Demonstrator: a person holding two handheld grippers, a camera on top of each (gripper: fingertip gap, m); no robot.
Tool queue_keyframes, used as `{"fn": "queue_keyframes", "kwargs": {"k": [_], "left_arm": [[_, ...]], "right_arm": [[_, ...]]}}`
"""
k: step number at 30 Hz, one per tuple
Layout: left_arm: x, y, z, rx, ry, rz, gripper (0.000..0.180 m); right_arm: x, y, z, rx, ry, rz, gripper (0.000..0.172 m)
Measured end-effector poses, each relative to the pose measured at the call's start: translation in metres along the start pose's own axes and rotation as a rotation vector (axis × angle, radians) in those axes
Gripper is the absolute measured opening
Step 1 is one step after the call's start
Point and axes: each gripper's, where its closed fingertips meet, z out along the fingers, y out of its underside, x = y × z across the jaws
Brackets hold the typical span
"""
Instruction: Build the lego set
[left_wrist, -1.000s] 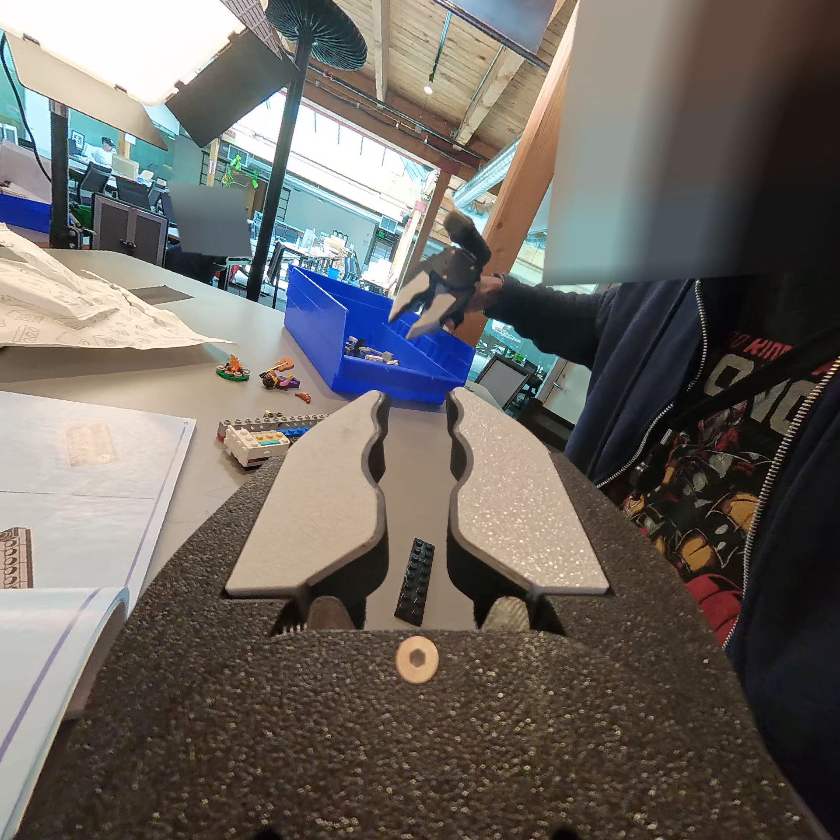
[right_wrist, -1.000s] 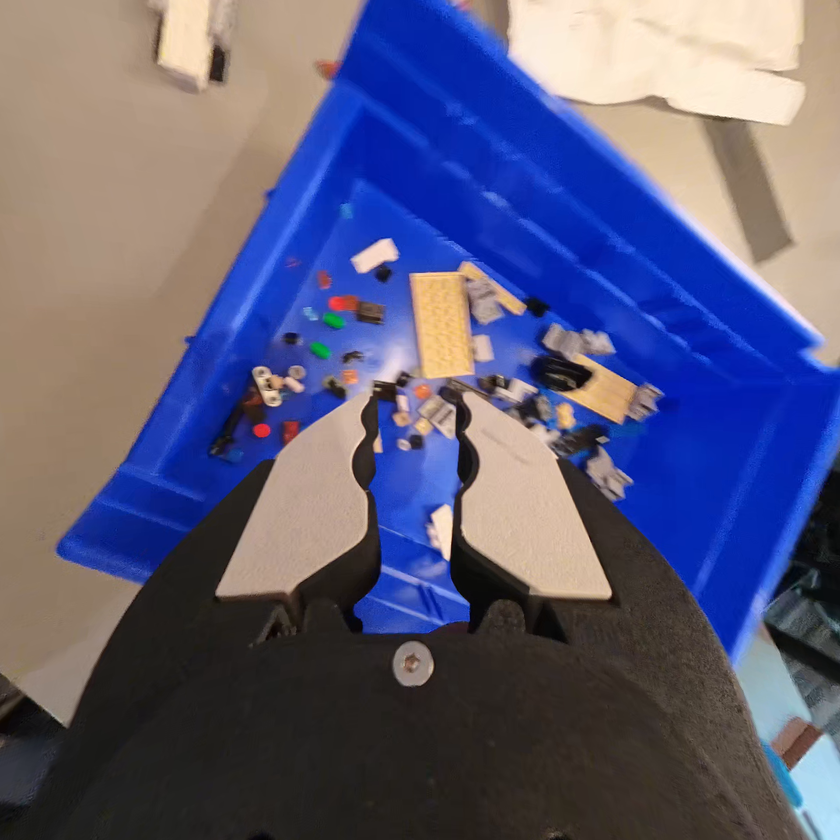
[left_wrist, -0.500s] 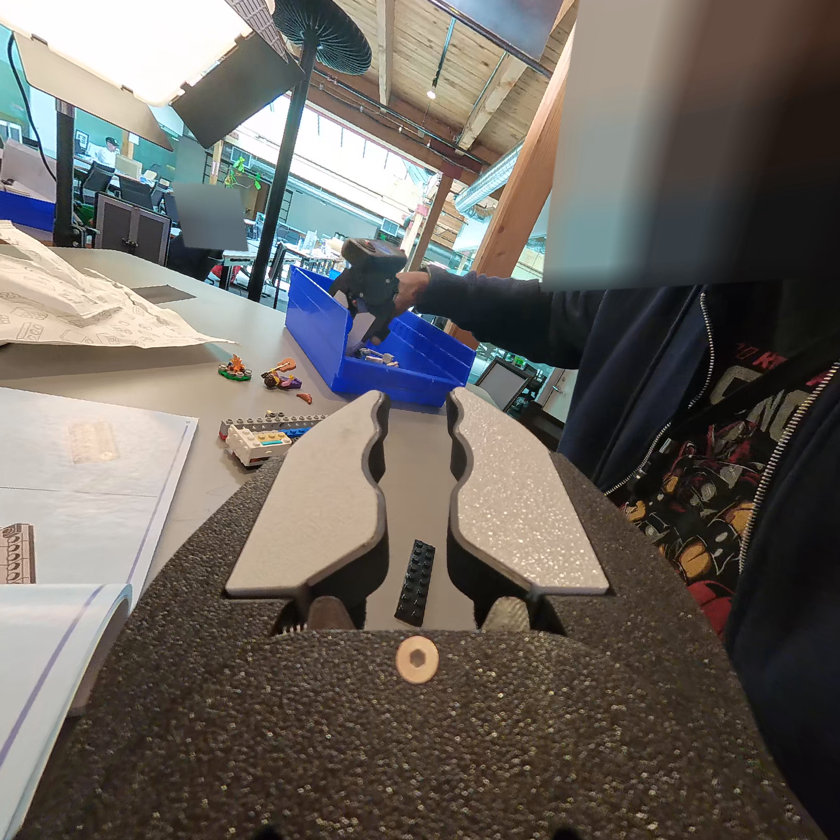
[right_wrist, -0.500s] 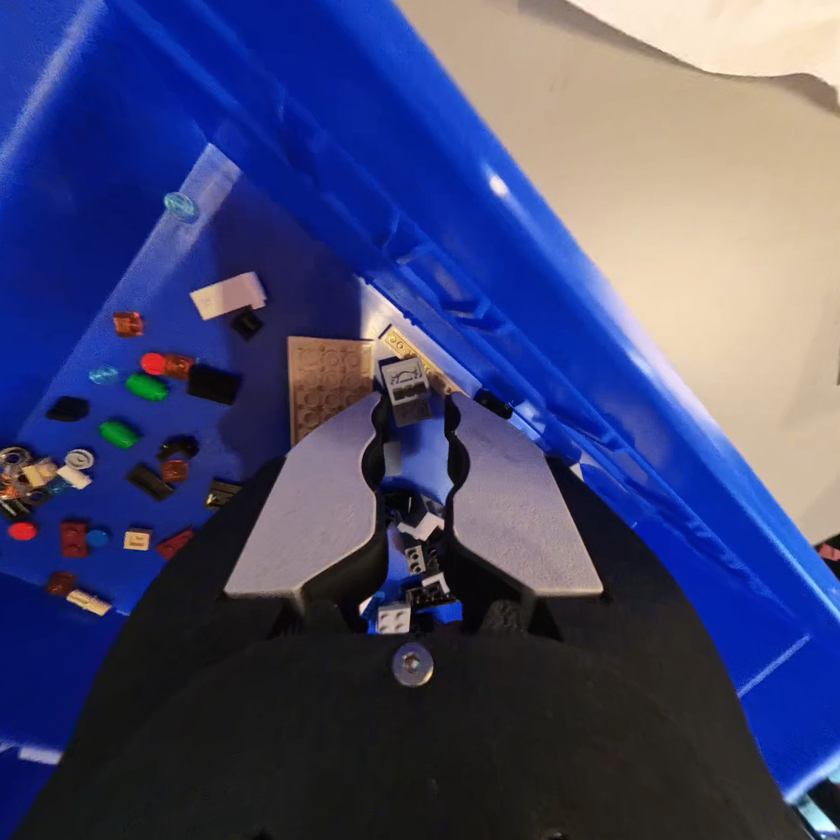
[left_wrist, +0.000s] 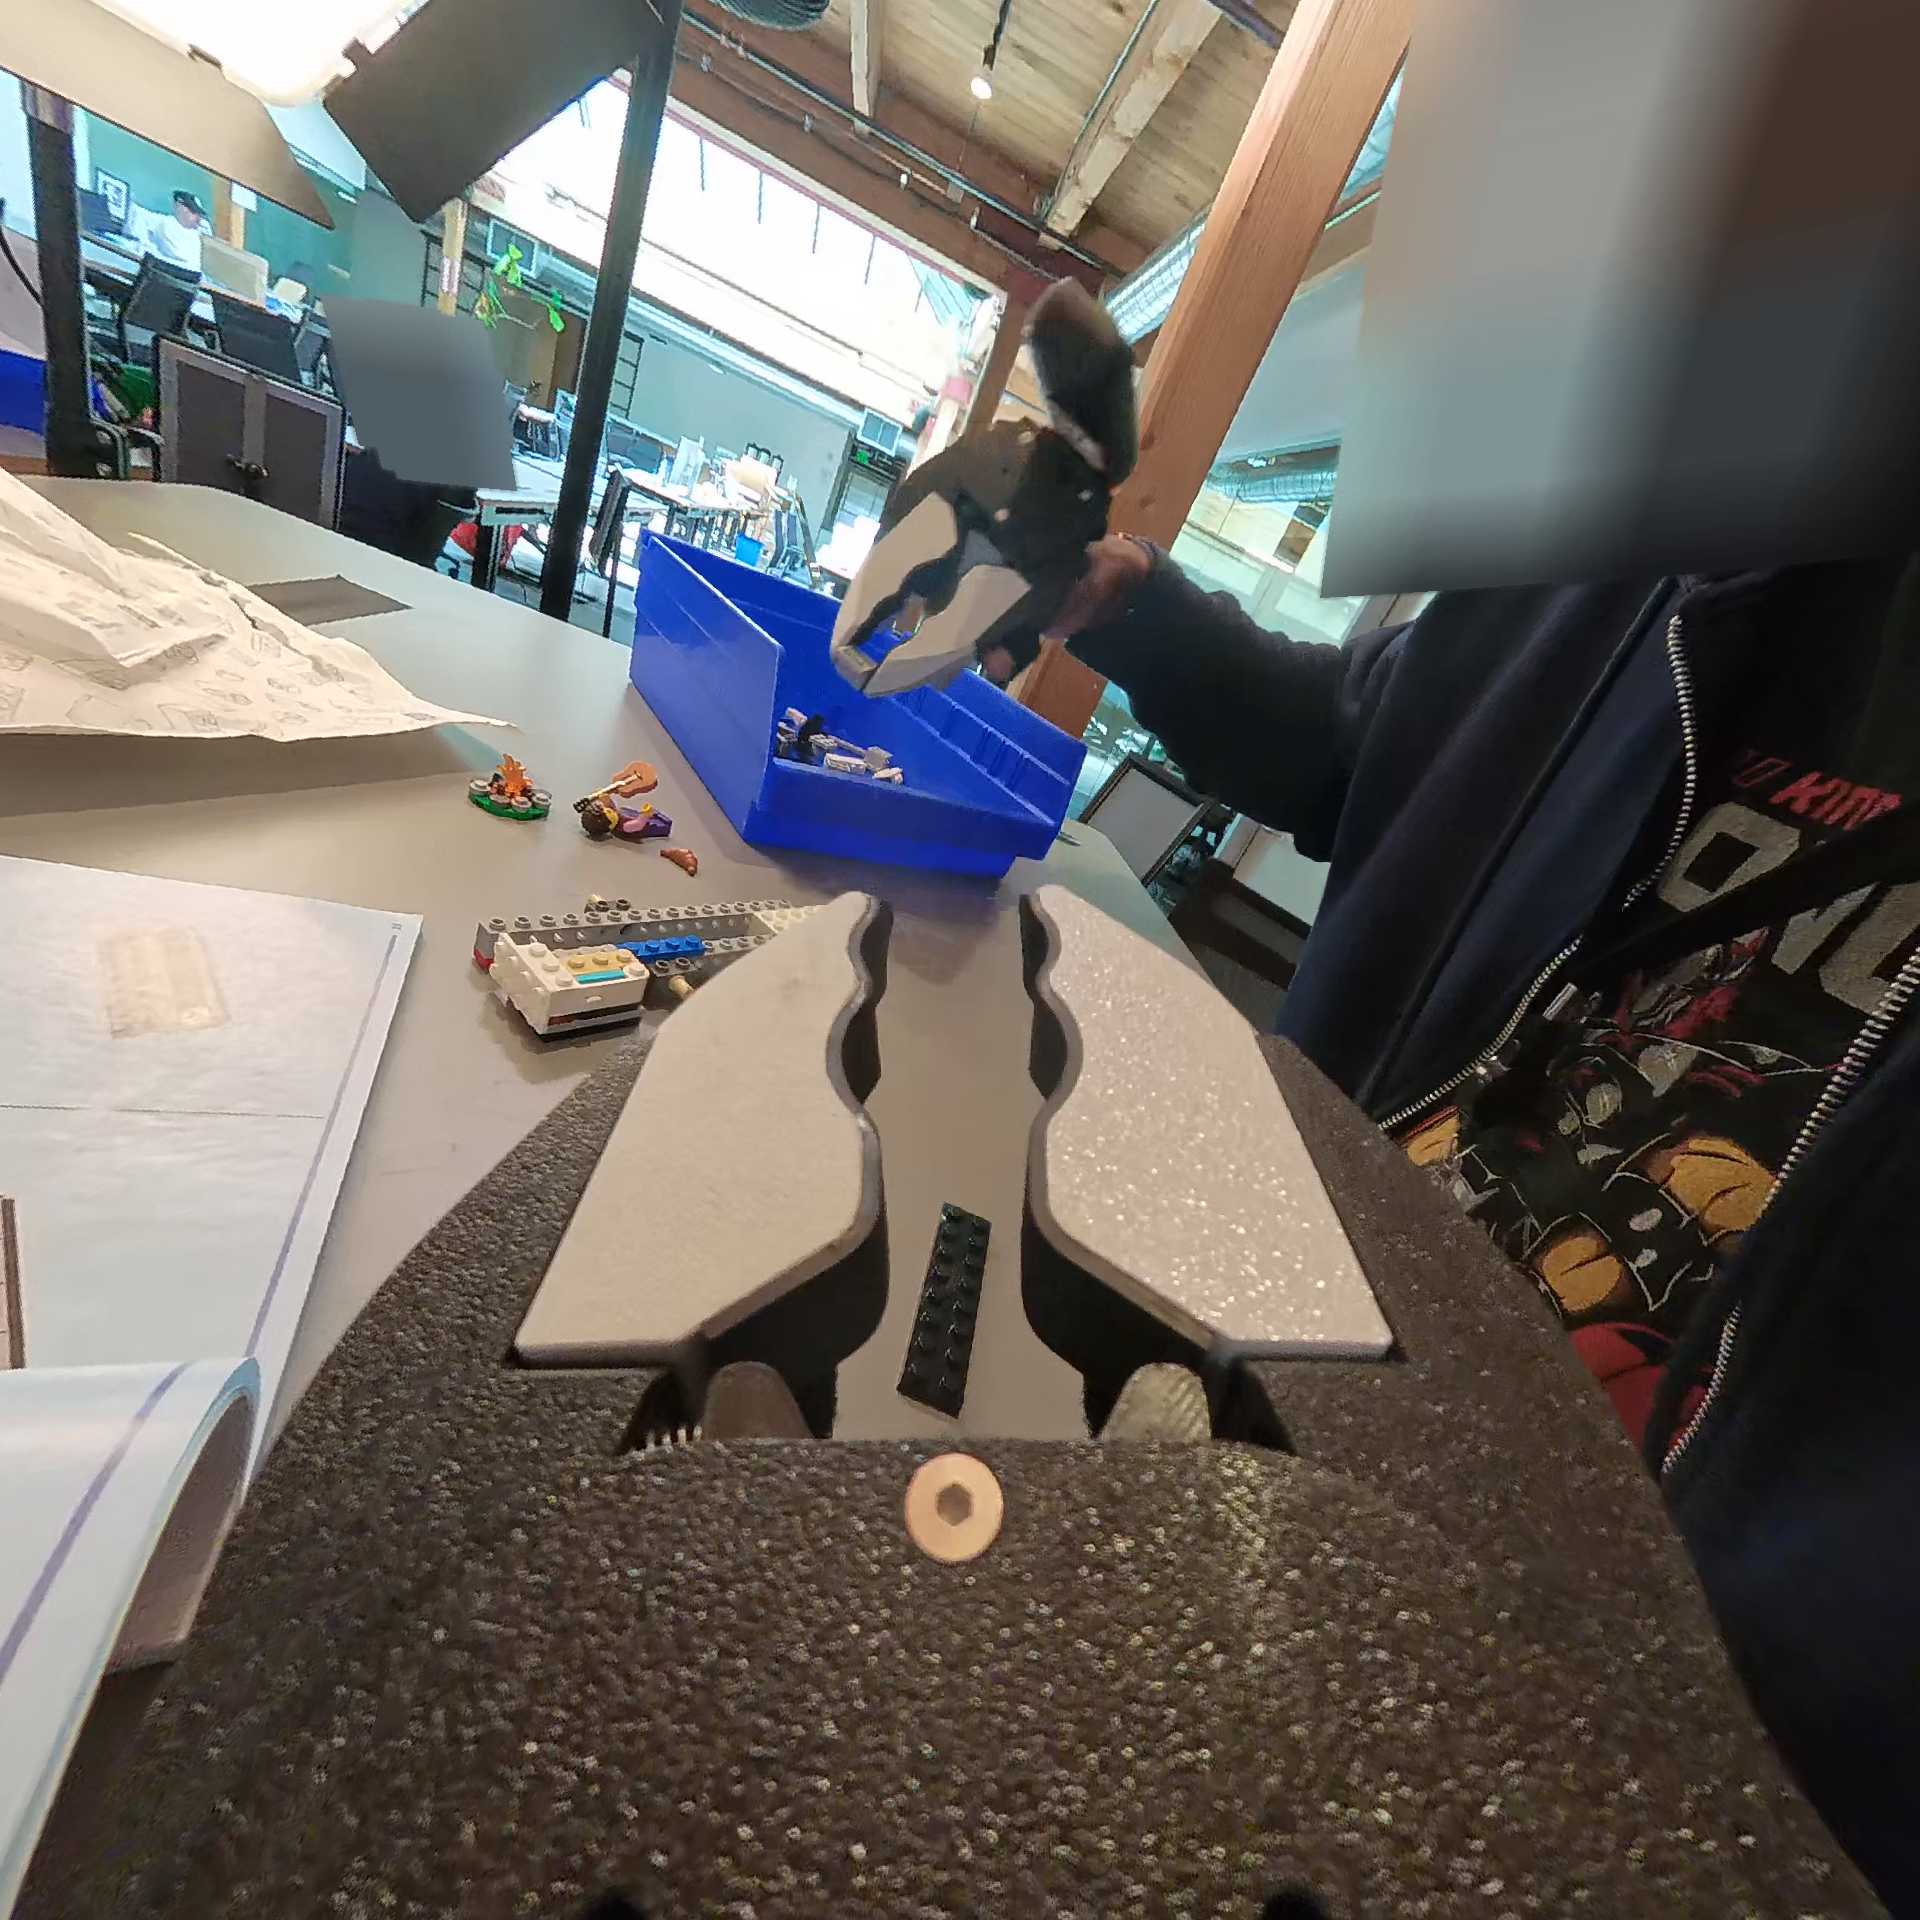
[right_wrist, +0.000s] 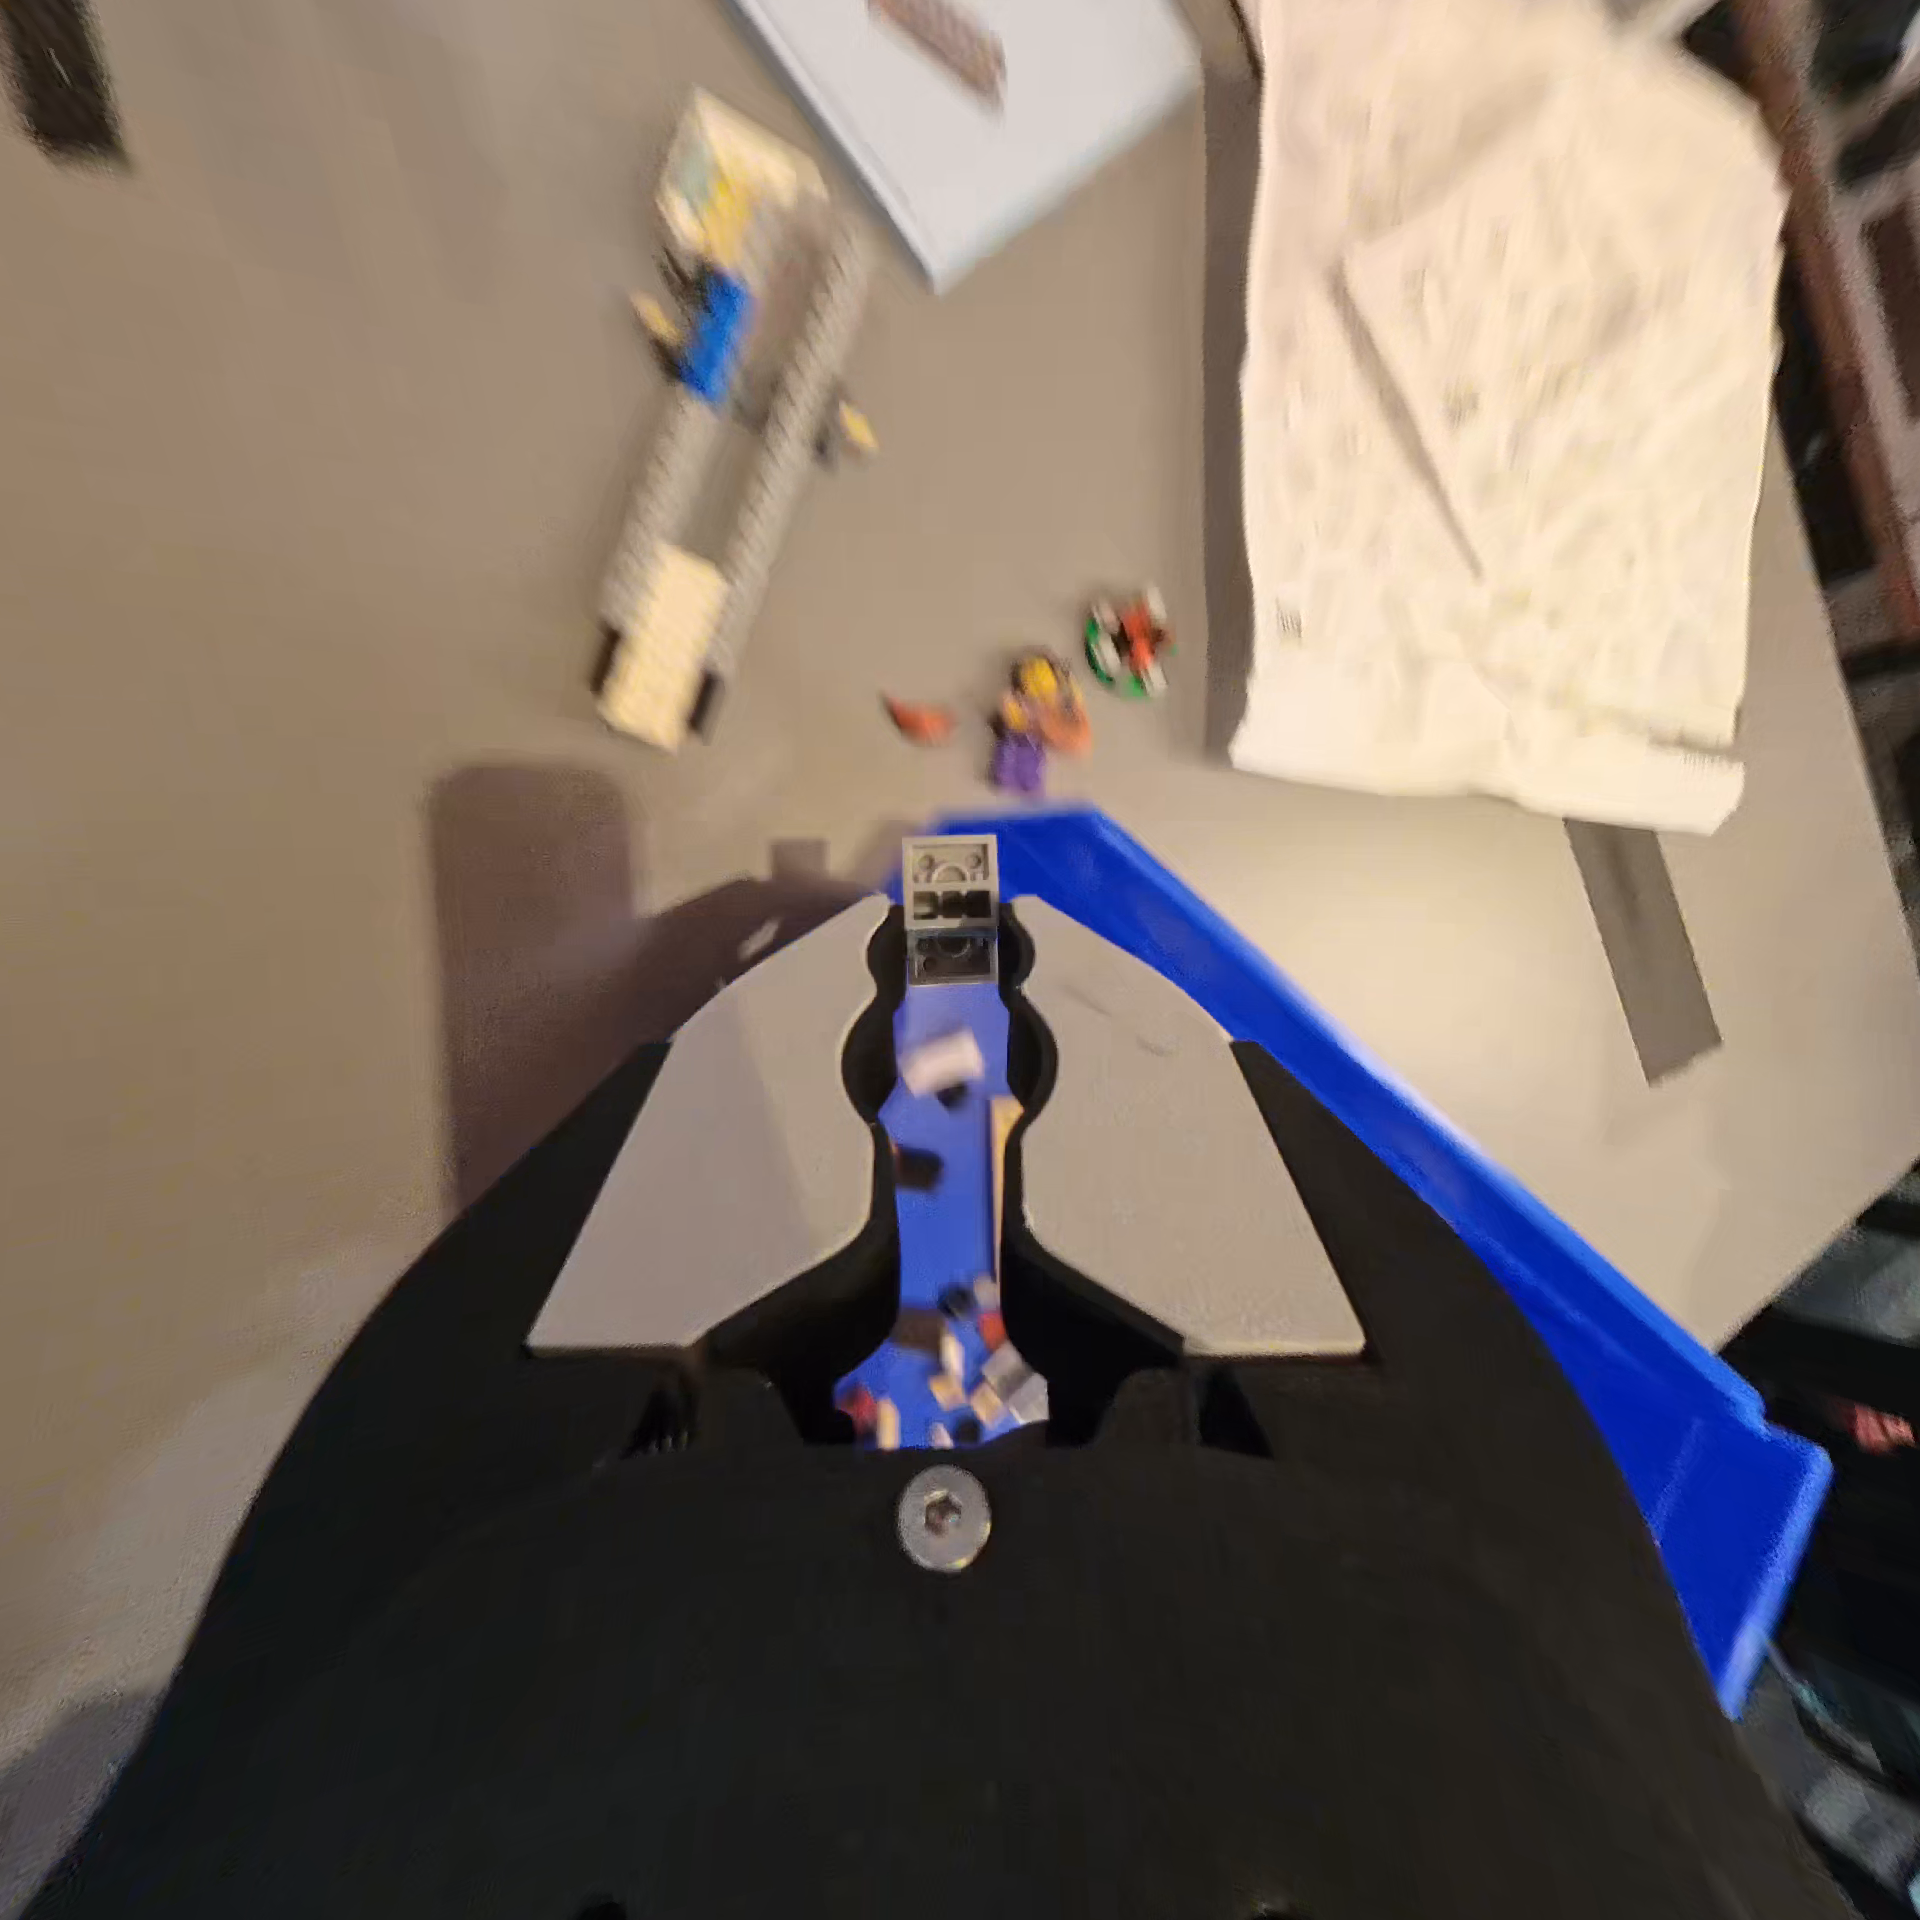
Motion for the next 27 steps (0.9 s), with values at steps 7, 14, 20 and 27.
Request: {"fn": "queue_keyframes", "kwargs": {"k": [7,14,20,27], "left_arm": [[0.014,0.007,0.004,-0.038,0.045,0.031,0.026],[0.006,0.007,0.001,-0.045,-0.032,0.043,0.027],[-0.005,0.008,-0.001,-0.112,-0.208,0.314,0.032],[-0.009,0.016,0.010,-0.177,-0.279,0.480,0.041]], "right_arm": [[-0.088,-0.136,0.056,0.445,0.024,-0.006,0.016],[-0.113,-0.203,0.096,0.724,-0.006,0.083,0.016],[-0.132,-0.193,0.094,0.732,-0.337,0.270,0.016],[-0.129,-0.202,0.067,0.842,-0.793,0.687,0.016]]}}
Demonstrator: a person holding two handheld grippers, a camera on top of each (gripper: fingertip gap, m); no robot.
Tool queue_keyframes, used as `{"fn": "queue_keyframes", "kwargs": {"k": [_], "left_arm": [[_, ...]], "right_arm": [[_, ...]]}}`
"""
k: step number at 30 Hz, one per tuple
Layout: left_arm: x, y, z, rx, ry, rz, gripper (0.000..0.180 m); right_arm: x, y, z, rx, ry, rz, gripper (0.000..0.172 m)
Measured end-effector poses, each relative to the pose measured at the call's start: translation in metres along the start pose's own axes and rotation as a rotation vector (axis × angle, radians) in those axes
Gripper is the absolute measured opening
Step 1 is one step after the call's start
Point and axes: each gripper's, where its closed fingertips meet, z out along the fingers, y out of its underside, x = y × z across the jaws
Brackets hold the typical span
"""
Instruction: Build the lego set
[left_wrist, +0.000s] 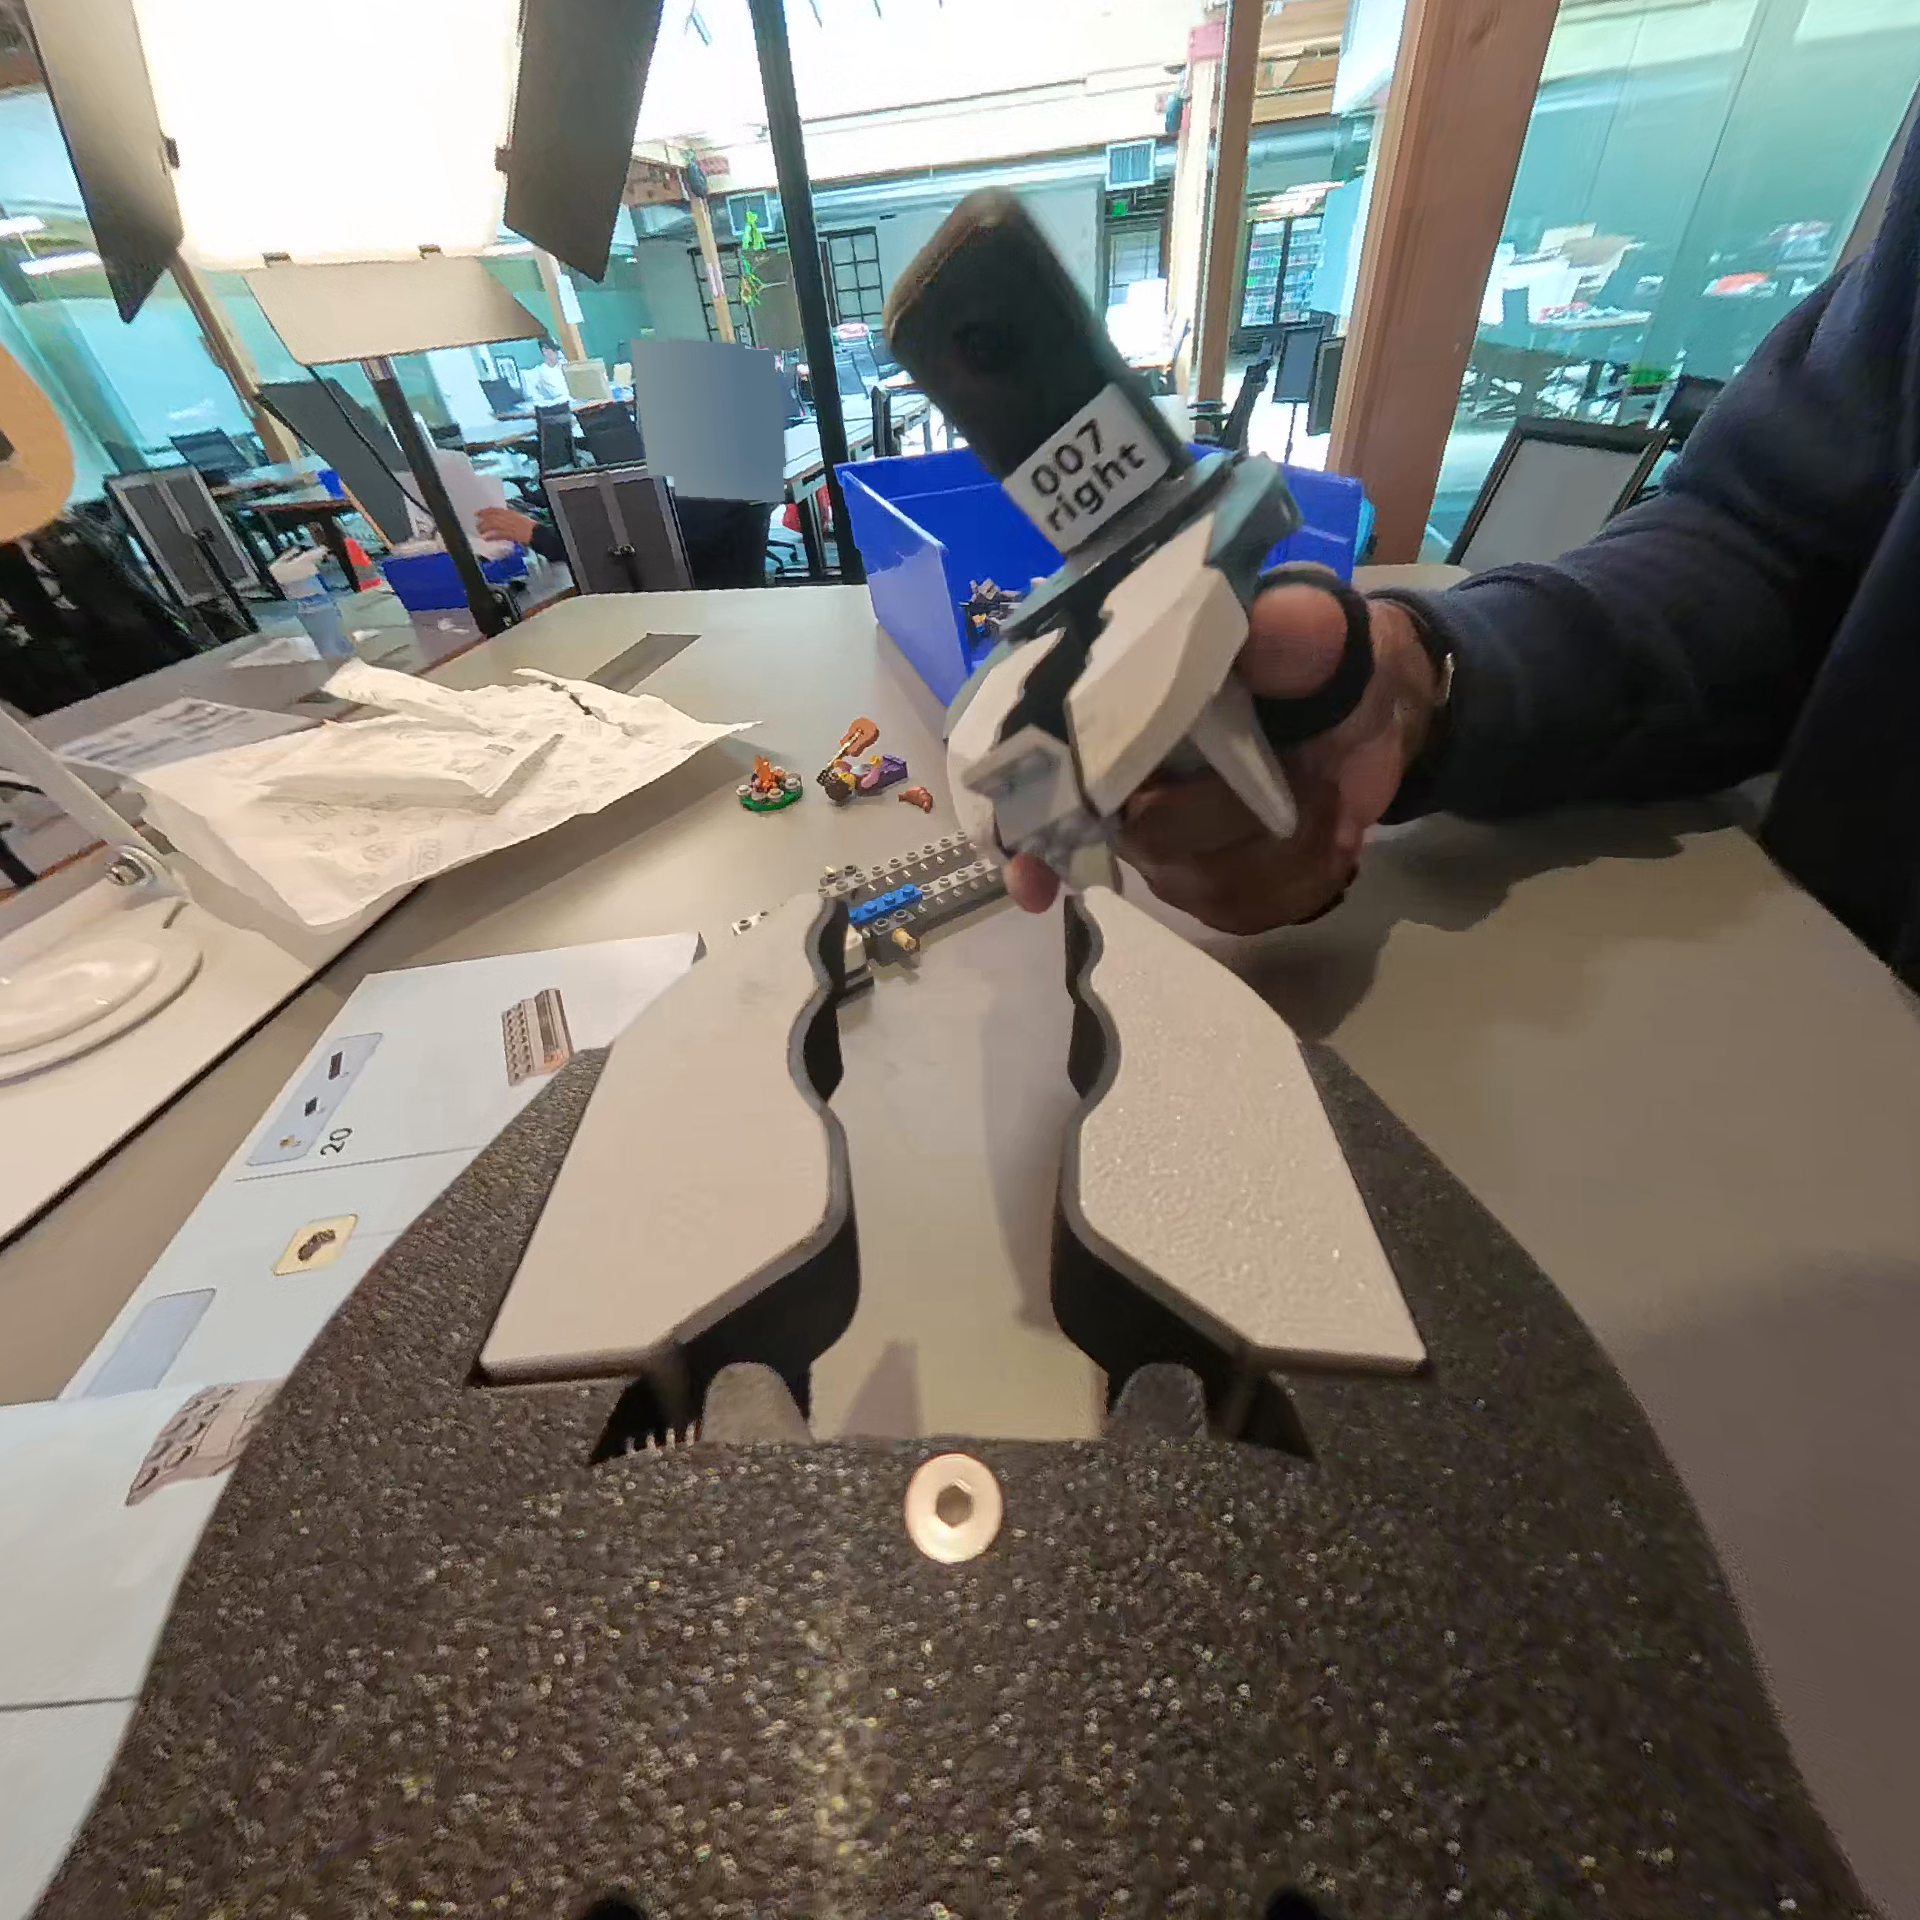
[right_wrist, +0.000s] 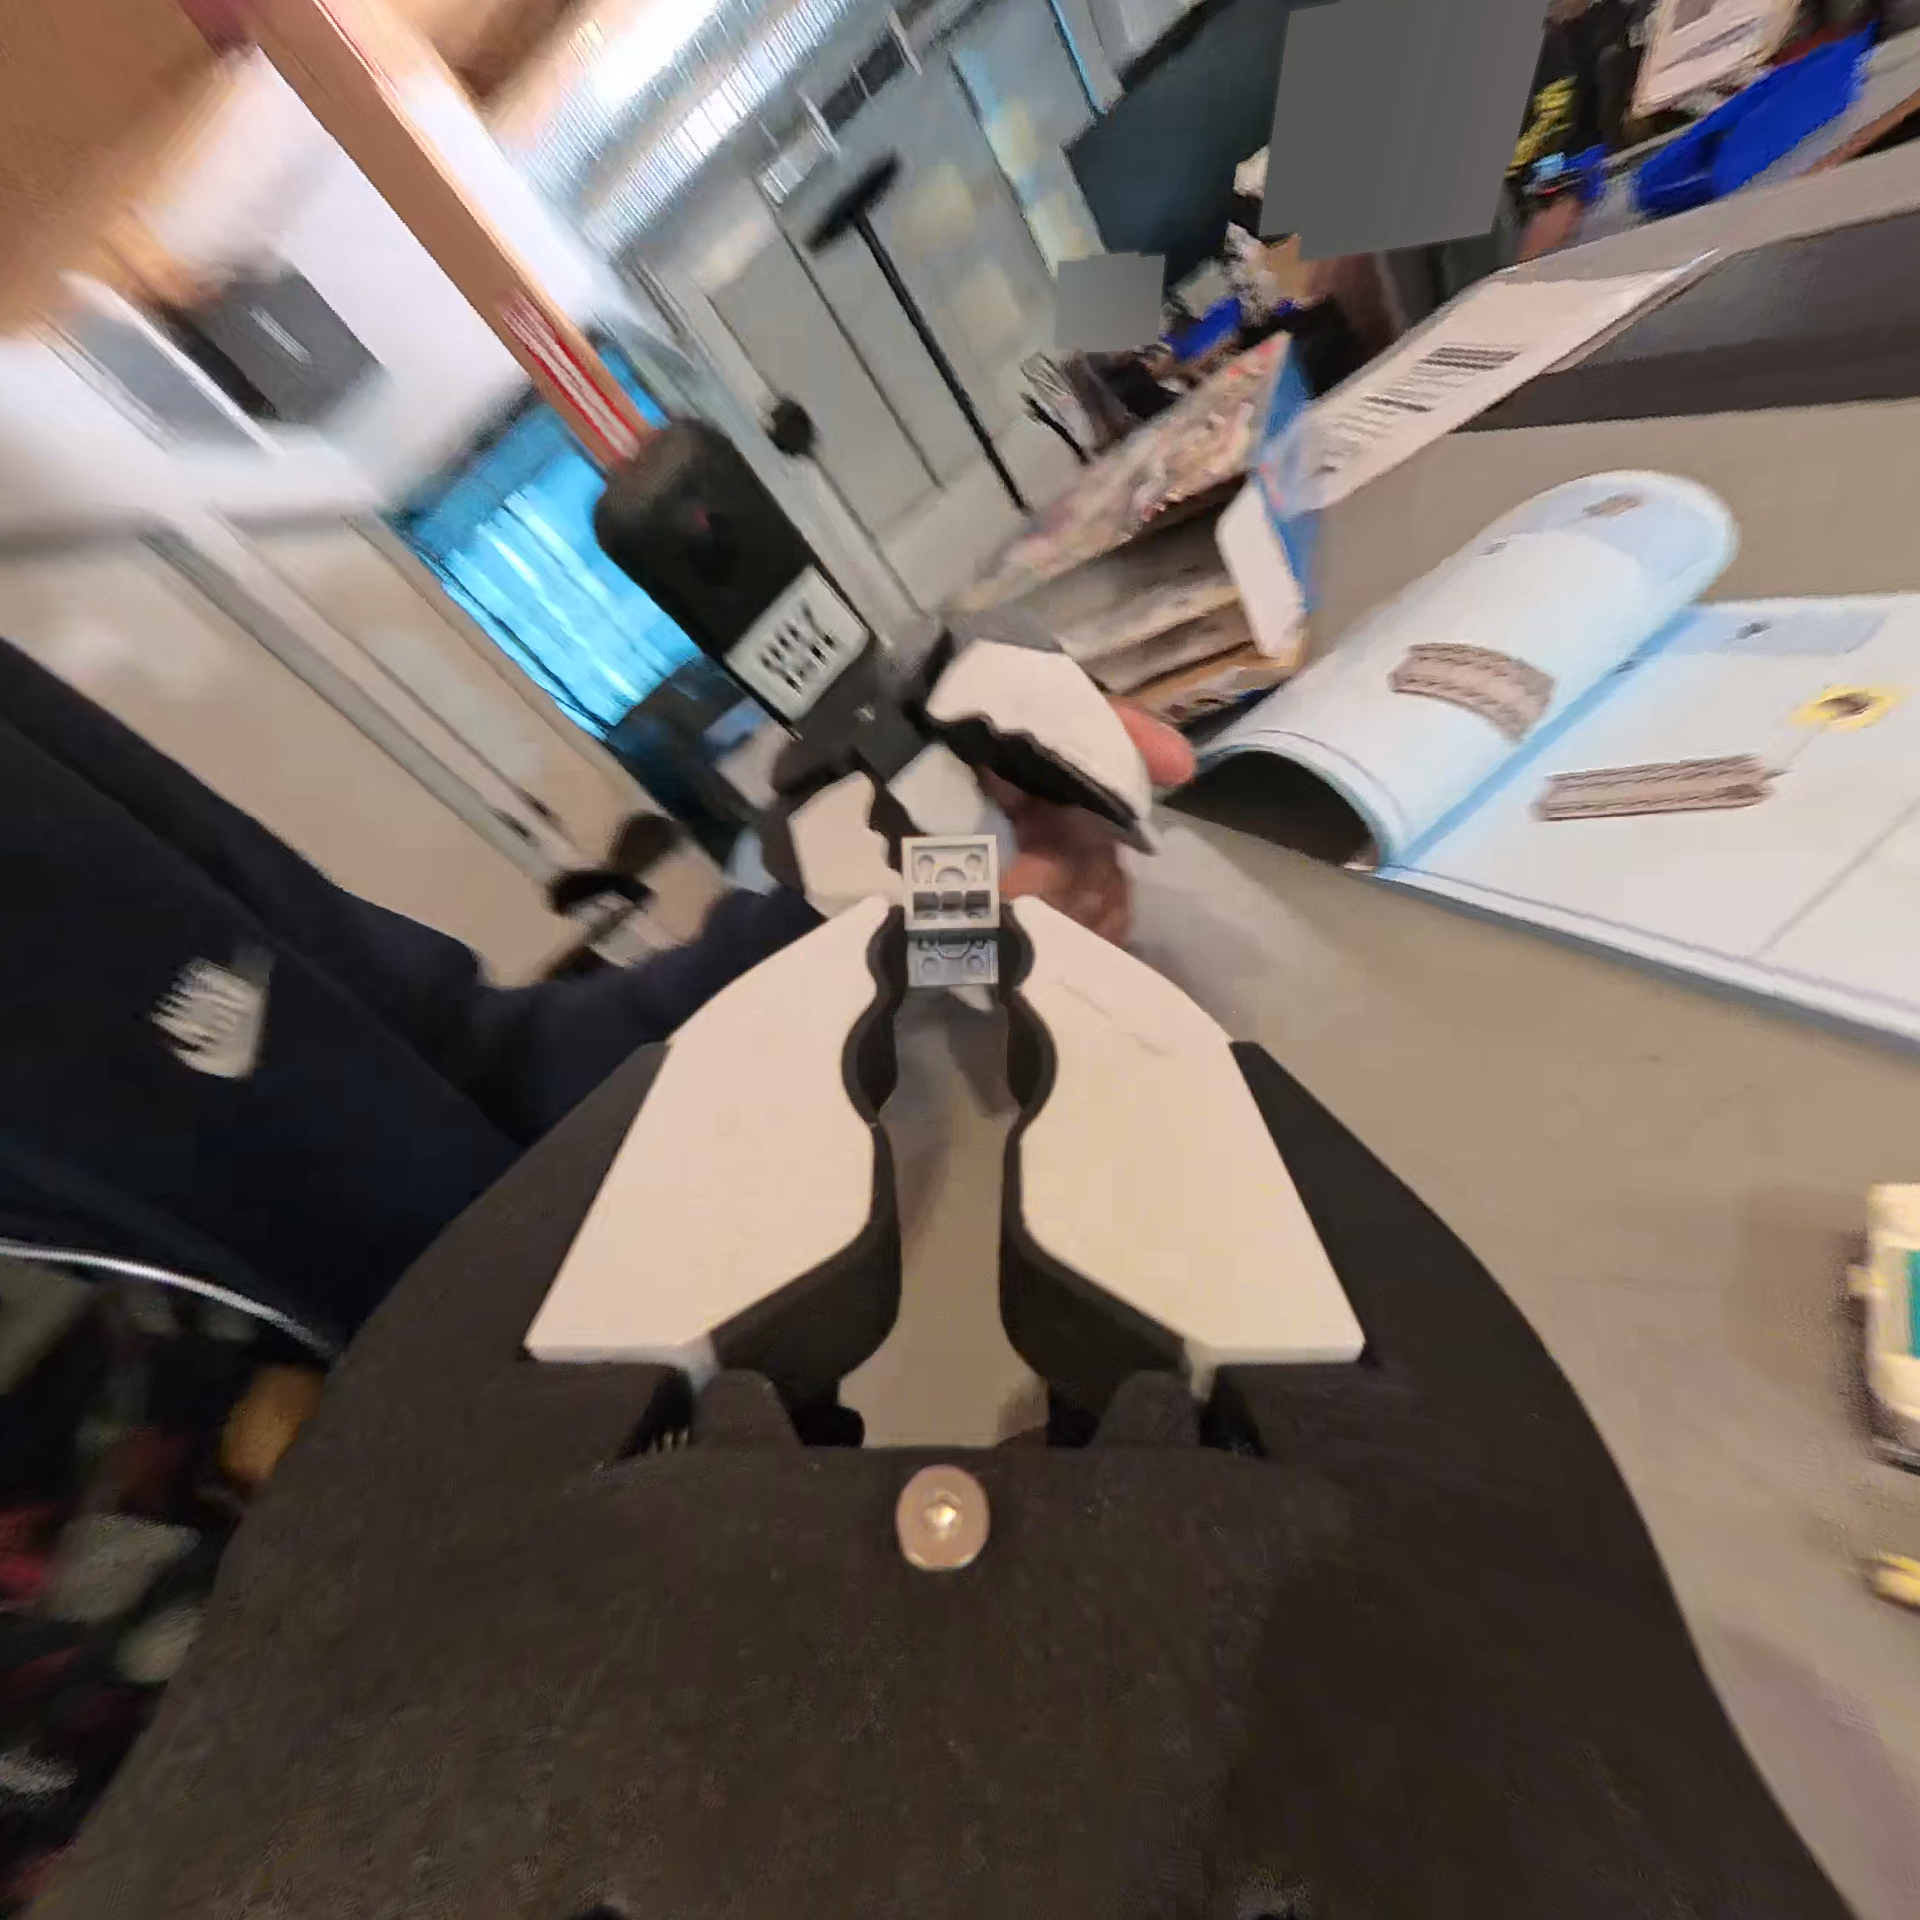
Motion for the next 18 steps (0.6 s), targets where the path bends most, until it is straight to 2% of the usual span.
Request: {"fn": "queue_keyframes", "kwargs": {"k": [3,6,13,18], "left_arm": [[0.005,-0.006,0.006,0.042,0.009,0.022,0.041],[0.010,-0.011,0.010,0.069,0.030,0.020,0.041],[0.014,-0.021,0.018,0.122,0.000,0.059,0.039],[0.011,-0.018,0.023,0.099,-0.056,0.120,0.035]], "right_arm": [[-0.006,-0.006,-0.005,0.071,-0.127,0.179,0.016],[-0.011,-0.011,-0.010,0.121,-0.216,0.276,0.017],[-0.003,-0.010,-0.010,0.147,-0.208,0.335,0.017],[0.006,-0.010,-0.012,0.169,-0.159,0.325,0.016]]}}
